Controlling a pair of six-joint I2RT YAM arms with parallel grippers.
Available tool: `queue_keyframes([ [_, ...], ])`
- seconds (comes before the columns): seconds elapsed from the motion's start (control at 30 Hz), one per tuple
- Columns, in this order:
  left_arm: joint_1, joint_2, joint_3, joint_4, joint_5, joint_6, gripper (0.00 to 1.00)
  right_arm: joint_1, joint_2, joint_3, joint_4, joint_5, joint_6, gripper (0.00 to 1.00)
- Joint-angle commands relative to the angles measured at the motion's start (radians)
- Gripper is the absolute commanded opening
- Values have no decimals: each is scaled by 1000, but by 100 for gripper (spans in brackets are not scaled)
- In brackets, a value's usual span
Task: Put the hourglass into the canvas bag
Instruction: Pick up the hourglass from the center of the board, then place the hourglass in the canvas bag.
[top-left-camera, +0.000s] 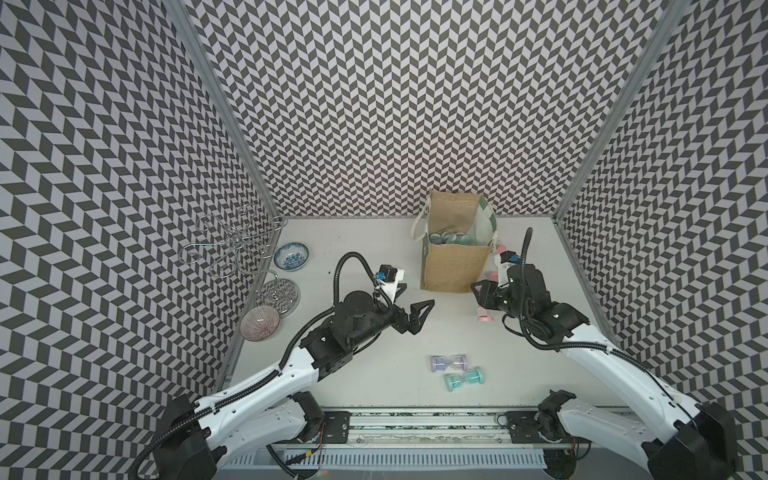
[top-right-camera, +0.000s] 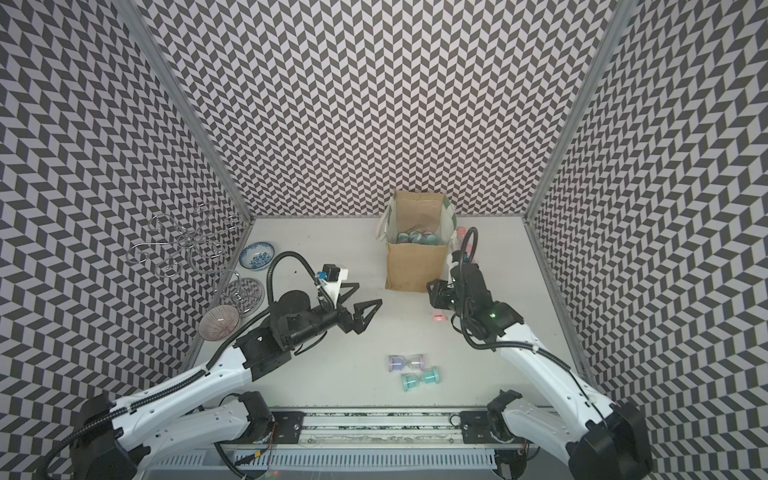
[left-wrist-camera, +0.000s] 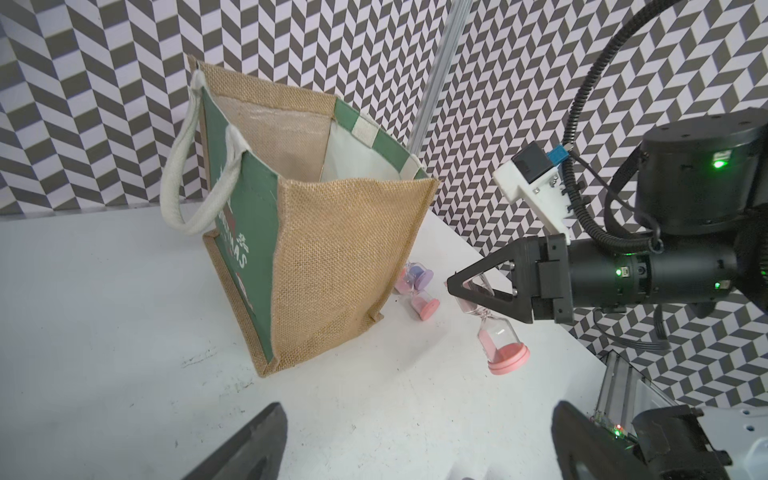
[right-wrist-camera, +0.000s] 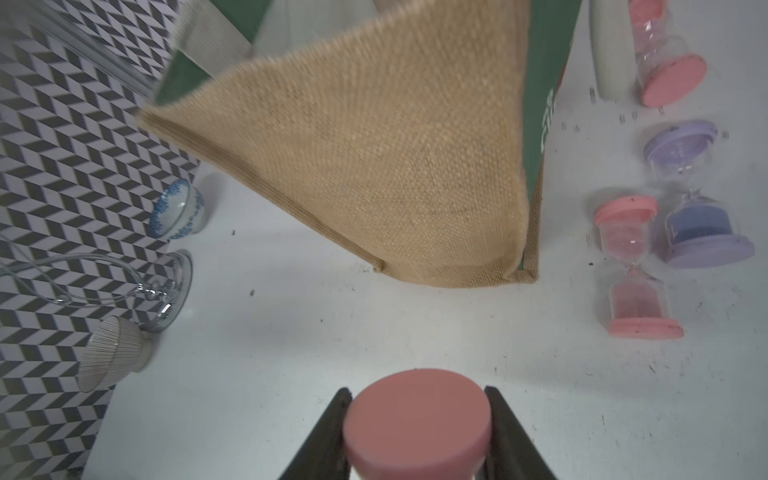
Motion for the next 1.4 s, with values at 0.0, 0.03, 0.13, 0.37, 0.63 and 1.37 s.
queue_keyframes([
  [0.0, -4, -12, 49, -11, -16, 19, 99, -5, -13, 88, 66, -2, -16, 29],
  [0.03, -2, -10, 58, -13, -16, 23, 99, -5, 1, 121, 62, 9, -17, 29],
  [0.13, -2, -3, 88, -26, -18, 37, 99, -5, 48, 210, 66, 15, -21, 29],
  [0.37, 12, 30, 153, -55, -1, 68, 99, -6, 186, 419, 96, 61, -41, 29],
  [0.63, 43, 60, 179, -31, 7, 56, 99, -32, 373, 637, 116, 115, -55, 29],
  [1.37, 162, 130, 165, 45, 94, -7, 99, -112, 872, 889, 112, 152, -131, 29],
])
